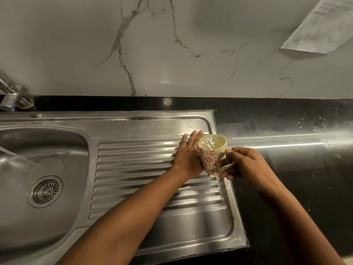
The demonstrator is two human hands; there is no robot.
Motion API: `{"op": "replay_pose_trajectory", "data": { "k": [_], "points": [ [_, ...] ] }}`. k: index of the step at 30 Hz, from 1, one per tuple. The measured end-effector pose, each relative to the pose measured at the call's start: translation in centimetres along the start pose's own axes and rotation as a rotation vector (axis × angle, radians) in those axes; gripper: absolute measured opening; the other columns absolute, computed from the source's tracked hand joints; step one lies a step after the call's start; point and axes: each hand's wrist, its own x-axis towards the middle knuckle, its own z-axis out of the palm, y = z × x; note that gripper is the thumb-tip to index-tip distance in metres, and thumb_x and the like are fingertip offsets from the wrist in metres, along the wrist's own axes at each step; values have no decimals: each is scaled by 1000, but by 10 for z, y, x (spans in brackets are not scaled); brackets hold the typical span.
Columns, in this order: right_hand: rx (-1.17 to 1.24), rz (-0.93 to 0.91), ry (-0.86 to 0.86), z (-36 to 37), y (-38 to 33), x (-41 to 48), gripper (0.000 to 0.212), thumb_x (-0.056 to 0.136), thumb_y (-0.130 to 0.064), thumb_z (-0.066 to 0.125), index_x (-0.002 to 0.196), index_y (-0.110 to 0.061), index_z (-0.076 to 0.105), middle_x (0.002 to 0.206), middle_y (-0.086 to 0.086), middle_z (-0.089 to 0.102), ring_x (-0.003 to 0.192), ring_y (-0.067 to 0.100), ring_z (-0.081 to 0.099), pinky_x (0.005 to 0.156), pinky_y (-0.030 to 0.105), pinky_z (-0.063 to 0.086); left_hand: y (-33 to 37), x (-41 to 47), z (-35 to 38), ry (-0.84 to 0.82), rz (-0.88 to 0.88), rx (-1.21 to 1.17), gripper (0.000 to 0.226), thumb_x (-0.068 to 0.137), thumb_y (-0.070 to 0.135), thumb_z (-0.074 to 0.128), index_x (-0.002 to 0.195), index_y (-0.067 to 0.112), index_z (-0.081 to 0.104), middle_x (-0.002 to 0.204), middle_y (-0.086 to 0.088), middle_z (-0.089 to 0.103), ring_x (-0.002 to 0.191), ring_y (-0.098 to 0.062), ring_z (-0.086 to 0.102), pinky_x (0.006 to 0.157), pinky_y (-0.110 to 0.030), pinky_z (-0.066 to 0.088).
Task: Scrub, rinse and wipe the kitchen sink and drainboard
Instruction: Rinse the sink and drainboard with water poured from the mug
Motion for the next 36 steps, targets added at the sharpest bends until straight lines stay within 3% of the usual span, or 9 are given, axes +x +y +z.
{"op": "replay_pose_trajectory", "data": {
  "k": [6, 9, 13, 21, 24, 27, 30, 33, 36],
  "points": [
    [-72, -39, -10, -7, -8, 9, 33, 111, -25, 45, 103, -5, 70, 88, 10, 79, 75, 32, 77, 77, 47, 61, -3, 17, 8, 57, 55, -263, 87, 83, 45, 61, 160, 14, 37, 169, -10, 32, 158, -30, 24, 129, -47, 15],
    [-86, -48, 3, -5, -14, 16, 33, 111, -24, 46, 101, -5, 71, 87, 9, 79, 75, 33, 76, 79, 49, 61, -4, 27, 16, 44, 19, -209, 91, 82, 55, 55, 164, 23, 29, 171, -7, 27, 158, -33, 24, 130, -45, 17],
    [-131, -69, 17, 0, -24, 30, 31, 111, -25, 46, 101, -8, 70, 87, 7, 80, 77, 35, 75, 79, 49, 61, -5, 29, 3, 167, -104, -88, 92, 97, 71, 43, 167, 18, 14, 174, -12, 14, 161, -34, 9, 130, -53, 13],
    [-284, -117, -24, 19, -42, 60, 30, 110, -29, 48, 106, -12, 72, 87, 4, 79, 70, 26, 76, 74, 44, 64, -23, -4, 0, 150, -337, 55, 90, 101, 62, 30, 166, 10, -4, 173, -20, -10, 160, -40, -9, 127, -58, 2],
    [-318, -140, -39, 22, -47, 63, 30, 109, -29, 49, 104, -12, 73, 87, 4, 79, 69, 24, 76, 74, 45, 65, -18, -14, 4, 114, -287, -2, 83, 103, 54, 26, 166, 10, -6, 172, -25, -7, 159, -44, -6, 126, -61, 1],
    [-321, -165, -54, 21, -52, 63, 31, 109, -27, 49, 98, -12, 74, 83, 3, 79, 68, 26, 76, 74, 48, 63, -5, -15, 8, 102, -175, -111, 73, 107, 49, 19, 167, 10, 4, 169, -28, 17, 157, -48, 12, 126, -61, 6],
    [-299, -175, -70, 17, -55, 60, 31, 109, -24, 48, 100, -10, 74, 83, 5, 79, 69, 30, 75, 76, 50, 62, 0, -3, -11, 19, -165, -299, 67, 106, 43, 42, 162, 12, 22, 158, -21, 40, 146, -36, 41, 125, -45, 29],
    [-280, -175, -67, 15, -57, 57, 30, 110, -24, 47, 102, -12, 74, 83, 5, 79, 72, 32, 74, 77, 49, 62, -8, 3, -27, -20, -305, -632, 73, 100, 34, 58, 161, 12, 24, 164, -17, 34, 151, -30, 37, 123, -34, 35],
    [-282, -167, -50, 17, -57, 58, 30, 109, -25, 48, 101, -13, 74, 83, 4, 79, 71, 32, 74, 77, 47, 61, -31, 3, -26, 124, -278, -255, 86, 98, 48, 60, 164, 15, 18, 169, -13, 27, 157, -31, 24, 129, -46, 23]
  ]
}}
